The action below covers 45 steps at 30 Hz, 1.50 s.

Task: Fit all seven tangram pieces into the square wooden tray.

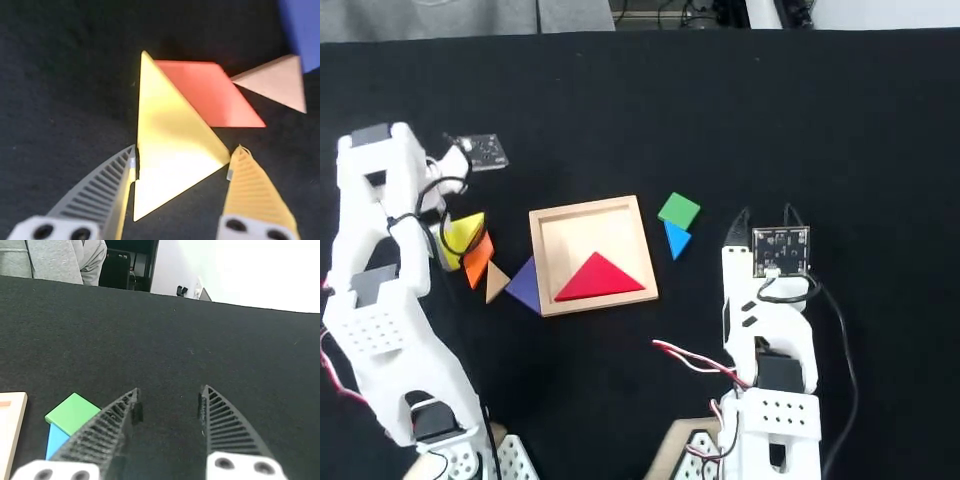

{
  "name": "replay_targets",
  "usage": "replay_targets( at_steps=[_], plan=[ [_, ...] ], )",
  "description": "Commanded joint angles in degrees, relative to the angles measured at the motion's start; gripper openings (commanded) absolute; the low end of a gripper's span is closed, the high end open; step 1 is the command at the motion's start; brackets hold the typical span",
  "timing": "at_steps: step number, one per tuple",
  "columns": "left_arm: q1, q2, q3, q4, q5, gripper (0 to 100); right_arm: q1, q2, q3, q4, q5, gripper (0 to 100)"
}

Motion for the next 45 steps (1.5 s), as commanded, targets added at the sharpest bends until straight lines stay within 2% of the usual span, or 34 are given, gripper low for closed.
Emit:
replay_targets(
  at_steps=[1, 3, 6, 11, 21, 25, 31, 37, 41, 45],
  plan=[
    [1.1, -1.3, -10.7, 5.7, -1.1, 20, -0.7, -0.1, -0.4, -0.3, 0.4, 19.8],
    [2.1, -1.3, -14.5, 9.0, 3.4, 20, -0.7, -0.1, -0.4, -0.3, 0.4, 19.8],
    [5.1, -1.3, -20.9, 15.5, 14.3, 20, -0.7, -0.1, -0.5, -0.3, 0.4, 19.8],
    [11.4, -2.6, -25.2, 17.3, 41.9, 20, -0.7, -0.1, -0.5, -0.3, 0.4, 19.8],
    [24.1, -20.5, -9.5, 16.7, 75.4, 20, -0.6, -0.1, -0.5, -0.3, 0.4, 19.8],
    [26.0, -25.3, 0.0, 10.6, 87.1, 20, -0.6, -0.1, -0.5, -0.3, 0.3, 19.8],
    [30.4, -27.0, 18.9, -4.2, 98.3, 20, -0.6, -0.1, -0.5, -0.3, 0.3, 19.8],
    [32.0, -26.9, 31.5, -25.1, 100.6, 20, -0.6, -0.1, -0.5, -0.3, 0.3, 19.8],
    [31.8, -26.8, 33.8, -26.6, 106.6, 20, -0.6, -0.1, -0.6, -0.3, 0.3, 19.8],
    [31.8, -26.8, 34.5, -26.5, 109.3, 20, -0.6, -0.1, -0.6, -0.3, 0.3, 19.8]
  ],
)
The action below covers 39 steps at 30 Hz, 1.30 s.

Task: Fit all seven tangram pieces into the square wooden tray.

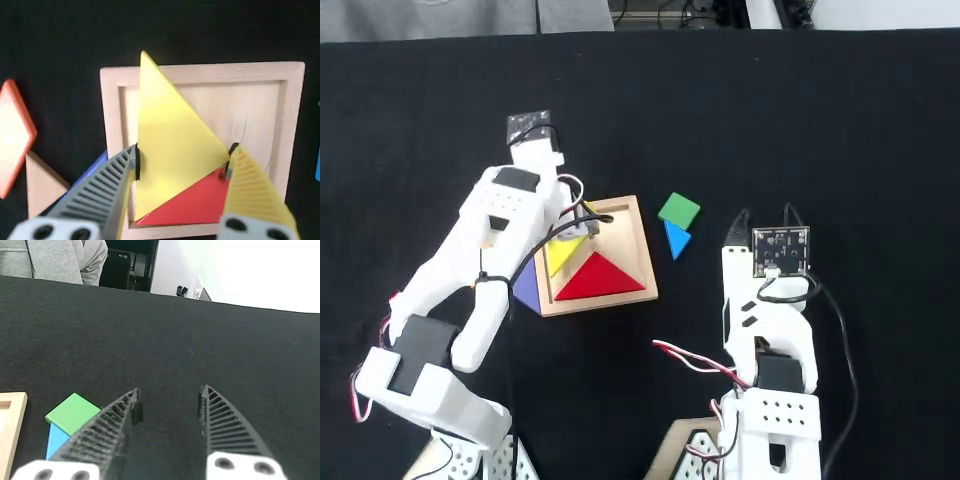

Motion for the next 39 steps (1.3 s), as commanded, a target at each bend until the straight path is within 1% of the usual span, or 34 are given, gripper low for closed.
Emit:
replay_targets(
  at_steps=[1, 4, 10, 14, 16, 24, 28, 30, 32, 35, 39],
  plan=[
    [0.7, -2.8, -0.4, -0.7, 2.9, 20, -0.6, -0.1, -0.6, -0.3, 0.3, 19.8],
    [0.7, -2.9, 0.7, -0.7, 4.1, 20, -0.6, -0.1, -0.6, -0.3, 0.3, 19.8],
    [0.5, -2.9, 2.9, -0.6, 4.1, 22, -0.6, -0.1, -0.6, -0.3, 0.3, 19.8],
    [0.5, -2.9, 3.7, -0.4, 4.1, 32, -0.6, -0.1, -0.6, -0.3, 0.3, 19.8],
    [0.5, -3.0, 2.9, 1.5, 4.1, 33, -0.6, -0.1, -0.6, -0.3, 0.3, 19.8],
    [0.5, -3.4, -1.4, 5.2, 3.7, 34, -0.6, -0.1, -0.6, -0.3, 0.3, 19.8],
    [1.5, -2.8, -9.5, 4.8, 0.4, 33, -0.6, -0.1, -0.6, -0.3, 0.3, 19.8],
    [3.5, -1.1, -11.6, 1.9, -0.2, 33, -0.6, -0.1, -0.6, -0.3, 0.4, 19.8],
    [5.1, 2.4, -11.9, -1.9, -1.2, 33, -0.6, -0.1, -0.6, -0.3, 0.4, 19.8],
    [6.6, 8.0, -12.3, -5.5, -1.6, 33, -0.6, -0.1, -0.6, -0.3, 0.4, 19.8],
    [5.8, 13.6, -15.0, -6.3, -1.6, 33, -0.6, -0.1, -0.6, -0.3, 0.4, 19.8]
  ],
)
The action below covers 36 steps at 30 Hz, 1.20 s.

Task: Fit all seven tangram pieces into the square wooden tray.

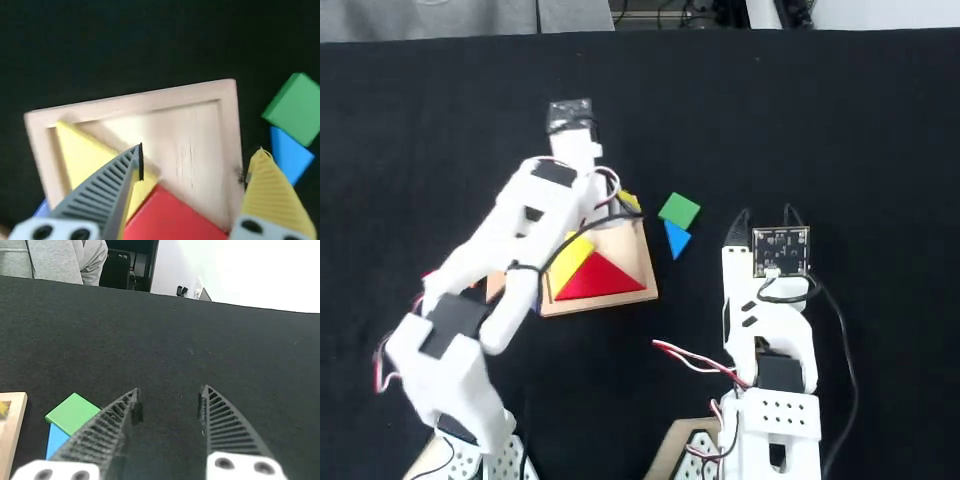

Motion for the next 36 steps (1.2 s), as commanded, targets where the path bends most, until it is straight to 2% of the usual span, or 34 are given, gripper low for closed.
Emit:
replay_targets(
  at_steps=[1, 4, 9, 12, 18, 25, 36],
  plan=[
    [-0.7, 3.9, -5.4, -1.5, -0.5, 33, -0.6, -0.1, -0.6, -0.3, 0.4, 19.8],
    [-0.9, 5.5, -5.6, -0.4, -0.5, 33, -0.6, -0.1, -0.6, -0.3, 0.4, 19.8],
    [-0.7, 5.6, -9.4, 9.3, -0.5, 33, -0.6, -0.1, -0.6, -0.3, 0.4, 19.8],
    [-1.0, 5.6, -11.7, 12.4, -0.6, 33, -0.6, -0.1, -0.6, -0.3, 0.4, 19.8],
    [-0.3, 5.6, -12.1, 12.7, -0.4, 33, -0.6, -0.1, -0.6, -0.3, 0.4, 19.8],
    [6.4, 6.2, -11.9, 12.4, -0.5, 33, -0.6, -0.1, -0.6, -0.3, 0.4, 19.8],
    [7.7, 6.3, -6.5, 12.2, -0.3, 33, -0.6, -0.1, -0.6, -0.3, 0.4, 19.8]
  ],
)
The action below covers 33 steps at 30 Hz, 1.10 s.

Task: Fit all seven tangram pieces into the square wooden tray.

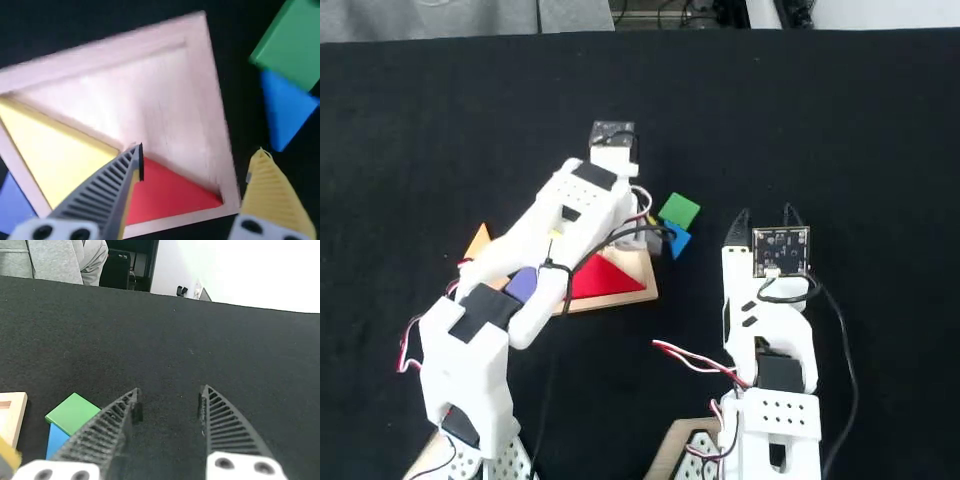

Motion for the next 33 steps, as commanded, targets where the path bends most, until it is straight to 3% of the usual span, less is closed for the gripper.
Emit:
replay_targets(
  at_steps=[1, 7, 15, 23, 27, 33],
  plan=[
    [0.9, -0.9, 1.8, 0.0, 0.0, 33, -0.6, -0.1, -0.6, -0.3, 0.4, 19.8],
    [1.5, -1.2, 1.5, 0.9, -0.1, 33, -0.6, -0.1, -0.6, -0.3, 0.4, 19.8],
    [1.5, -9.9, -3.9, 12.1, -0.7, 33, -0.6, -0.1, -0.6, -0.3, 0.4, 19.8],
    [3.6, -27.5, 1.7, 18.3, -12.8, 33, -0.2, -0.1, -0.6, -0.3, 0.4, 19.8],
    [-1.6, -39.8, 7.1, 18.5, -15.1, 33, -0.2, -0.1, -0.6, -0.3, 0.3, 19.8],
    [-15.0, -57.2, 12.4, 24.3, -17.5, 33, -0.3, -0.1, -0.6, -0.3, 0.1, 19.8]
  ],
)
